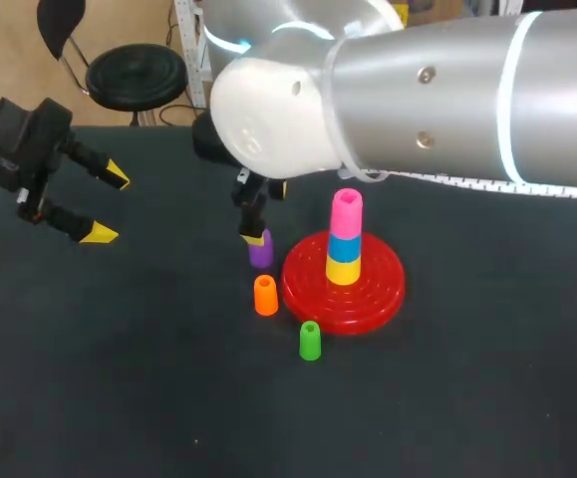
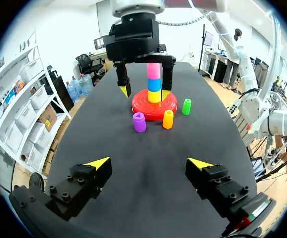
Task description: Pick up and stack the cylinders on the red base in this order: pink,purple,orange,green
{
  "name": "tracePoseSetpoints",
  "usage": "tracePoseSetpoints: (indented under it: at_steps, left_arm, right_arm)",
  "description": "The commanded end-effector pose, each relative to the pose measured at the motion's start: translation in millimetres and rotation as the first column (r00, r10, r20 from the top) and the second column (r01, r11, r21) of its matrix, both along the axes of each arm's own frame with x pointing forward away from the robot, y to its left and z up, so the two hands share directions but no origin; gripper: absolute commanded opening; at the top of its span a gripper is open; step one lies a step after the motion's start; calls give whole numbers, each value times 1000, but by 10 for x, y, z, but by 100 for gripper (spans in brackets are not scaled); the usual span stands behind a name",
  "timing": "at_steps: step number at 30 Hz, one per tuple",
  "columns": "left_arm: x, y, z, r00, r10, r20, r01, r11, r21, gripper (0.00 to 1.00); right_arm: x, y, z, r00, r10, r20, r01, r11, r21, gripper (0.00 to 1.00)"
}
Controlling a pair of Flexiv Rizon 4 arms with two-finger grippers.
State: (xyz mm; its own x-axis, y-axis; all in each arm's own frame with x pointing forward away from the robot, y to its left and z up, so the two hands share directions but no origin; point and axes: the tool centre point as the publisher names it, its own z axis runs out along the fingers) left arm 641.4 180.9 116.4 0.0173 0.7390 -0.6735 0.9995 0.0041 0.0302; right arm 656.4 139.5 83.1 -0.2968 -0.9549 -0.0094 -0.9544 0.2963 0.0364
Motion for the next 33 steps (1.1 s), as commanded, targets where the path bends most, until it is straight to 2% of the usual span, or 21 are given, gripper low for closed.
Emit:
tracePoseSetpoints:
  at_steps: [1,33]
  left_arm:
    - [-6,3,-4,1000,0,2,0,1000,0,100]
    - [-6,3,-4,1000,0,2,0,1000,0,100]
  right_arm:
    - [57,50,-58,1000,8,-14,-8,1000,-9,100]
    - [217,71,-478,998,12,-62,-12,1000,-2,100]
